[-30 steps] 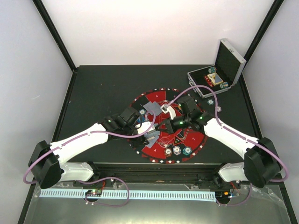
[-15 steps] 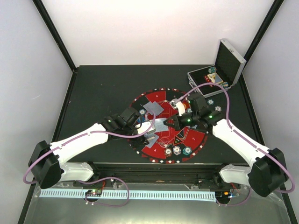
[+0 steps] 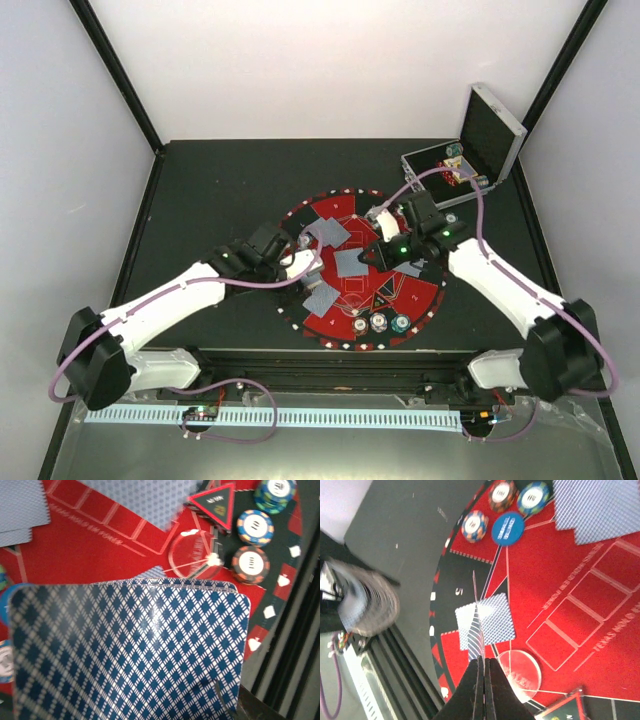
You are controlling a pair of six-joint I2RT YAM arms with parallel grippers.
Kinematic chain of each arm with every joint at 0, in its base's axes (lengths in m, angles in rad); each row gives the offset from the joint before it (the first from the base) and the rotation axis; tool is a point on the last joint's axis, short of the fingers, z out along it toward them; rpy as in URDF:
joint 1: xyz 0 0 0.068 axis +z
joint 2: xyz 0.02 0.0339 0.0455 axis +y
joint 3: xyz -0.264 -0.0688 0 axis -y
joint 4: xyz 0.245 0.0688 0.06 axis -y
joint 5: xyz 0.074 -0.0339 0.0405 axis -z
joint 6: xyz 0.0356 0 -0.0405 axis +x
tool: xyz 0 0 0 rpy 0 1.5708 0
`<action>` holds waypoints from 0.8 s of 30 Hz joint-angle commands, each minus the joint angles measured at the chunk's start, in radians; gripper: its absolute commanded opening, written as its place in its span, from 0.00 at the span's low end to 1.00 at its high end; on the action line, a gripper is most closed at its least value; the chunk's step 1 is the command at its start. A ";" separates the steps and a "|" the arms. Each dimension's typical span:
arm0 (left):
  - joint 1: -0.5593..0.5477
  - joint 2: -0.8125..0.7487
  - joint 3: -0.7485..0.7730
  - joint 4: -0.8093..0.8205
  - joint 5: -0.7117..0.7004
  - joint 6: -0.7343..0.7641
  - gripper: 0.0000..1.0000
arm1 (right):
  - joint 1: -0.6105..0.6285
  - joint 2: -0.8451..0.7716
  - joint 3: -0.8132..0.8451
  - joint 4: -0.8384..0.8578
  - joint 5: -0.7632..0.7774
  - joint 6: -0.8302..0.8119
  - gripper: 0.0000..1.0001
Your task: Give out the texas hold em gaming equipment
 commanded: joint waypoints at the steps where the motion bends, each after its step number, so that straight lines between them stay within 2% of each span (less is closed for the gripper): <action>1: 0.064 -0.049 0.025 -0.006 -0.017 -0.004 0.39 | 0.041 0.115 0.052 -0.050 -0.089 -0.072 0.01; 9: 0.085 -0.076 0.004 0.020 -0.011 -0.004 0.39 | 0.140 0.352 0.179 -0.069 -0.216 -0.166 0.01; 18: 0.086 -0.079 0.001 0.026 -0.001 -0.003 0.39 | 0.181 0.590 0.318 -0.105 -0.247 -0.259 0.01; 24: 0.085 -0.079 0.000 0.030 0.003 -0.001 0.39 | 0.194 0.675 0.357 -0.120 -0.247 -0.277 0.01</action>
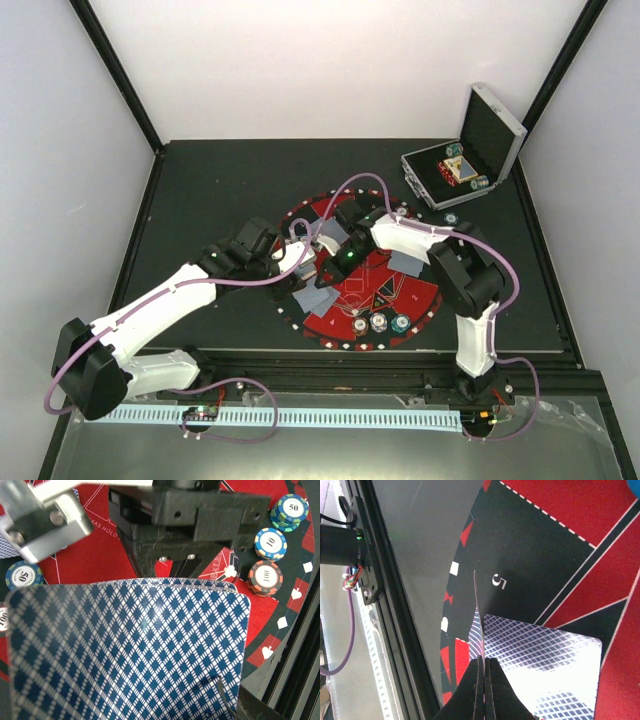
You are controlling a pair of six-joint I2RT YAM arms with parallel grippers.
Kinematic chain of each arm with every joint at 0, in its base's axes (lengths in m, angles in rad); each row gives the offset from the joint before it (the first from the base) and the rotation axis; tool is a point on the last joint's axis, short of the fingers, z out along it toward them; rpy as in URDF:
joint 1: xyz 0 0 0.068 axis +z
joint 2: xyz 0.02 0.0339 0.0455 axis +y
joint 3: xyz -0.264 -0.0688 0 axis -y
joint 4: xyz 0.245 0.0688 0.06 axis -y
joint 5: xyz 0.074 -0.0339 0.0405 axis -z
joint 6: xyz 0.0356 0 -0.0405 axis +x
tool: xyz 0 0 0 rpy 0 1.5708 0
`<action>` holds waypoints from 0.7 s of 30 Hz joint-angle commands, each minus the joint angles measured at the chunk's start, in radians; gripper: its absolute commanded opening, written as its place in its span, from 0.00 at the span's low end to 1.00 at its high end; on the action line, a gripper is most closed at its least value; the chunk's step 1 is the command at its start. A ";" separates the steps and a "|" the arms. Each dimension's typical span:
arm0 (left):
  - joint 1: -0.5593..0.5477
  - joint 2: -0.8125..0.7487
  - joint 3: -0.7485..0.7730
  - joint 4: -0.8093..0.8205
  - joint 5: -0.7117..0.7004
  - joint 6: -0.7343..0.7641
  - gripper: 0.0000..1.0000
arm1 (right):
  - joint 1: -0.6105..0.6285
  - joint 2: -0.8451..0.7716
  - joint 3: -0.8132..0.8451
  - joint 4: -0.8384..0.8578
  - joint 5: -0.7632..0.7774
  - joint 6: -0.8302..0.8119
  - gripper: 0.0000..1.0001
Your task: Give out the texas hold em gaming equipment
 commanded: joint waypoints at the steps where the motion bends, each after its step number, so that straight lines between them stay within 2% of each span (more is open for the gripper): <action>1: 0.007 -0.020 0.000 0.022 0.016 -0.001 0.39 | 0.012 0.043 0.039 -0.016 -0.005 -0.033 0.01; 12: 0.008 -0.020 -0.003 0.026 0.026 0.001 0.40 | 0.012 0.115 0.101 -0.049 0.194 -0.040 0.01; 21: 0.007 -0.019 -0.003 0.028 0.031 0.002 0.39 | 0.012 0.145 0.141 -0.064 0.238 -0.057 0.03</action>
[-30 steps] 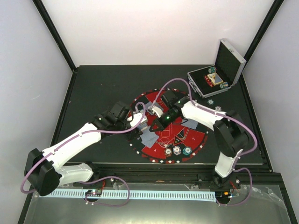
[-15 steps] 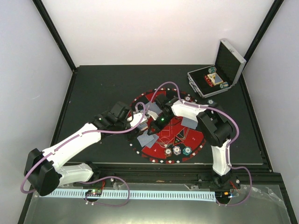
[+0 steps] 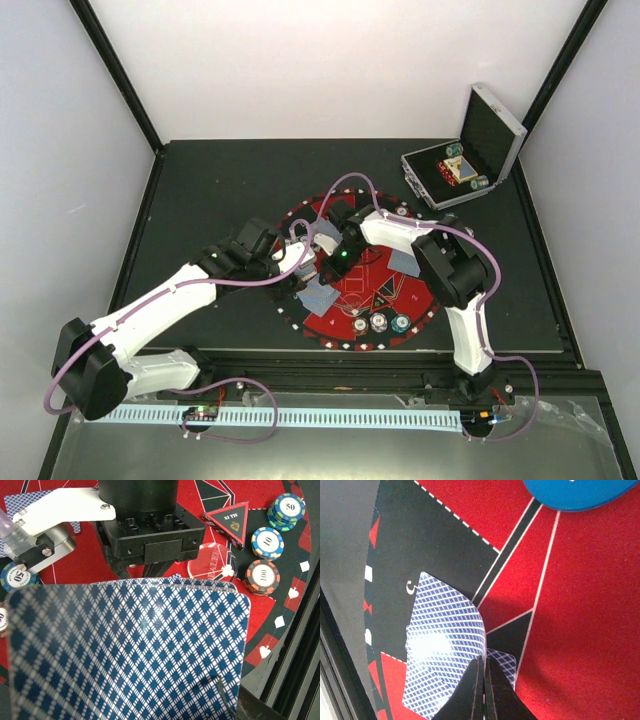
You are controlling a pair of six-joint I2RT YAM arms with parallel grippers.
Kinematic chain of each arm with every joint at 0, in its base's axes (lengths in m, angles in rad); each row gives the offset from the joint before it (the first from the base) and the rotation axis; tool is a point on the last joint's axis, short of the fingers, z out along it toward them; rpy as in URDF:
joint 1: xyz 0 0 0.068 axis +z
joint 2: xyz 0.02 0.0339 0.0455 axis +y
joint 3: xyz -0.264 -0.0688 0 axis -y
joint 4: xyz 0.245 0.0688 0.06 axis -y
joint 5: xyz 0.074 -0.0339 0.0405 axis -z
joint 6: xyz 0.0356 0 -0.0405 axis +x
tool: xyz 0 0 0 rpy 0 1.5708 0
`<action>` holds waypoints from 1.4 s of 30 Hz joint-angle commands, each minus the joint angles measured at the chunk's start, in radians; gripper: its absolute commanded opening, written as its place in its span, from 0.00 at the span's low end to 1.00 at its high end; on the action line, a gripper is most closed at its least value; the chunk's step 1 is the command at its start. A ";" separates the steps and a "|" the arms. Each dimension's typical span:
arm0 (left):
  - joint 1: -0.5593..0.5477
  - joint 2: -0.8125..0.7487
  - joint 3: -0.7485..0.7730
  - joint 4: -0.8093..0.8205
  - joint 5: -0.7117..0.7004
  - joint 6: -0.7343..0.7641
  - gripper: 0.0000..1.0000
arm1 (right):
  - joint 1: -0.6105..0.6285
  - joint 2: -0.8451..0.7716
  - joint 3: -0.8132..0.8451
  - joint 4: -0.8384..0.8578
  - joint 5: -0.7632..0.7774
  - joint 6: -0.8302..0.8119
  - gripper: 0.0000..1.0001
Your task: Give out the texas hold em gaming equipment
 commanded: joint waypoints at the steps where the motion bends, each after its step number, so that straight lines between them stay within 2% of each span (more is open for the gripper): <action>1: 0.007 -0.019 0.002 0.024 0.021 0.001 0.39 | 0.006 0.006 0.036 -0.012 0.046 -0.020 0.05; 5: 0.008 -0.018 0.003 0.024 0.022 0.001 0.40 | 0.006 -0.008 0.041 -0.001 0.056 -0.011 0.14; 9: 0.007 -0.019 0.001 0.024 0.024 0.001 0.40 | 0.006 -0.029 0.047 0.001 0.073 -0.006 0.28; 12: 0.008 -0.020 0.002 0.024 0.024 0.001 0.40 | 0.006 -0.080 0.033 0.019 0.084 0.003 0.40; 15: 0.008 -0.020 0.000 0.026 0.032 0.001 0.40 | 0.006 -0.168 -0.008 0.061 0.094 0.019 0.47; 19: 0.006 -0.012 -0.002 0.029 0.056 0.005 0.40 | -0.017 -0.336 -0.129 0.155 0.181 0.091 0.48; 21: 0.006 -0.006 -0.002 0.030 0.084 0.015 0.40 | -0.056 -0.430 -0.213 0.214 0.173 0.144 0.48; 26: -0.030 0.018 0.004 0.028 0.147 0.023 0.41 | -0.134 -0.695 -0.452 0.400 0.027 0.289 0.50; 29: -0.065 0.031 0.005 0.026 0.167 0.022 0.41 | -0.133 -0.800 -0.602 0.584 -0.067 0.477 0.52; 32: -0.096 0.039 0.005 0.027 0.173 0.023 0.41 | -0.114 -0.851 -0.735 0.790 -0.184 0.628 0.53; 35: -0.111 0.047 0.006 0.026 0.174 0.022 0.41 | -0.084 -0.876 -0.803 0.897 -0.225 0.693 0.55; 39: -0.123 0.054 0.009 0.021 0.173 0.022 0.41 | -0.067 -0.892 -0.824 0.939 -0.258 0.710 0.58; 42: -0.127 0.053 0.010 0.022 0.173 0.022 0.41 | -0.065 -0.875 -0.790 0.893 -0.275 0.671 0.59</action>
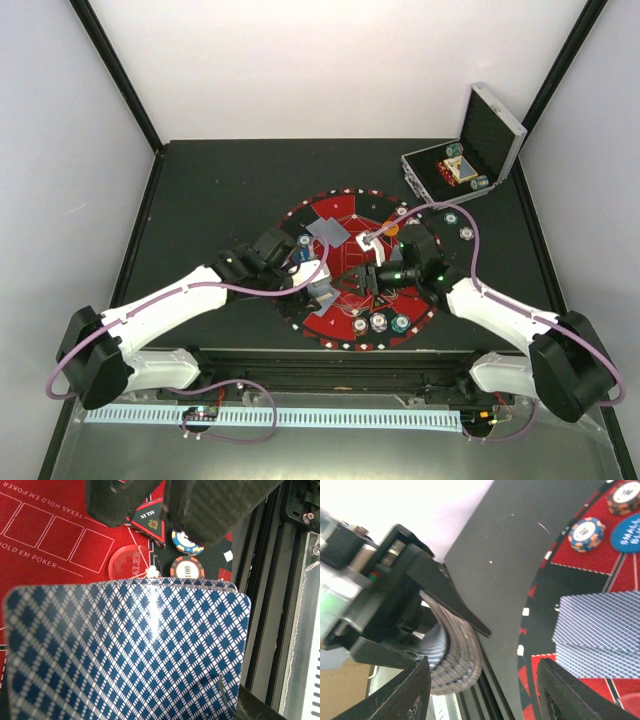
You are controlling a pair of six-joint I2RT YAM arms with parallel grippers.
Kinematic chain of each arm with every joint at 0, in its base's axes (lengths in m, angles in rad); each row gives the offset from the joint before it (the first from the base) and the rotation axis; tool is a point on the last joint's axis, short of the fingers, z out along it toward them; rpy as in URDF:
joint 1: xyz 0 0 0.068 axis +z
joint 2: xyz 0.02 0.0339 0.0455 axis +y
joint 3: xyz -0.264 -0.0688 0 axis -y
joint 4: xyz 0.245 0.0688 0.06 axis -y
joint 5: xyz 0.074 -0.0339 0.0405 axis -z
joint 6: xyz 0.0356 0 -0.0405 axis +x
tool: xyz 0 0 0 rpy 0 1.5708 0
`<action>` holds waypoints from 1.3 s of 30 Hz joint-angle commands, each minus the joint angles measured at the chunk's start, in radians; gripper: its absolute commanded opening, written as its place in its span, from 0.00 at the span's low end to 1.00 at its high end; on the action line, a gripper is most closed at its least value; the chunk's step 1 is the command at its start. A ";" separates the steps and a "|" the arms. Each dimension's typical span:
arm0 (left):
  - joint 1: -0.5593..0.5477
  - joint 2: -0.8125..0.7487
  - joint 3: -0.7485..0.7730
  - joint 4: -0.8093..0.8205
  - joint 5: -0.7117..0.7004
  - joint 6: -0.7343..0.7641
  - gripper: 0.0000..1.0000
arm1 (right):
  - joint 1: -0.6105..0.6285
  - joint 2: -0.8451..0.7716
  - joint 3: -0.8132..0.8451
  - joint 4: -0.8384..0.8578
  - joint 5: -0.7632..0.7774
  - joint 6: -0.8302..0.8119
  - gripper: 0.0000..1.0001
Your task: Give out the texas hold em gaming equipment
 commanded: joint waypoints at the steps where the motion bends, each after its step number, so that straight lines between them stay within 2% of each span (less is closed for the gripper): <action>1: -0.010 0.005 0.015 0.012 0.027 0.018 0.41 | 0.006 -0.002 0.046 0.051 -0.067 -0.001 0.59; 10: -0.015 0.013 0.017 0.007 0.021 0.020 0.41 | 0.070 0.120 0.156 -0.024 -0.116 -0.084 0.59; 18: -0.017 0.015 0.023 0.000 0.018 0.020 0.41 | 0.096 0.216 0.184 -0.046 -0.058 -0.110 0.56; 30: -0.017 0.010 0.027 -0.004 0.013 0.020 0.41 | 0.095 0.215 0.253 -0.235 0.095 -0.219 0.48; 39: -0.017 0.007 0.026 -0.002 0.002 0.017 0.41 | 0.074 0.167 0.261 -0.339 0.154 -0.273 0.47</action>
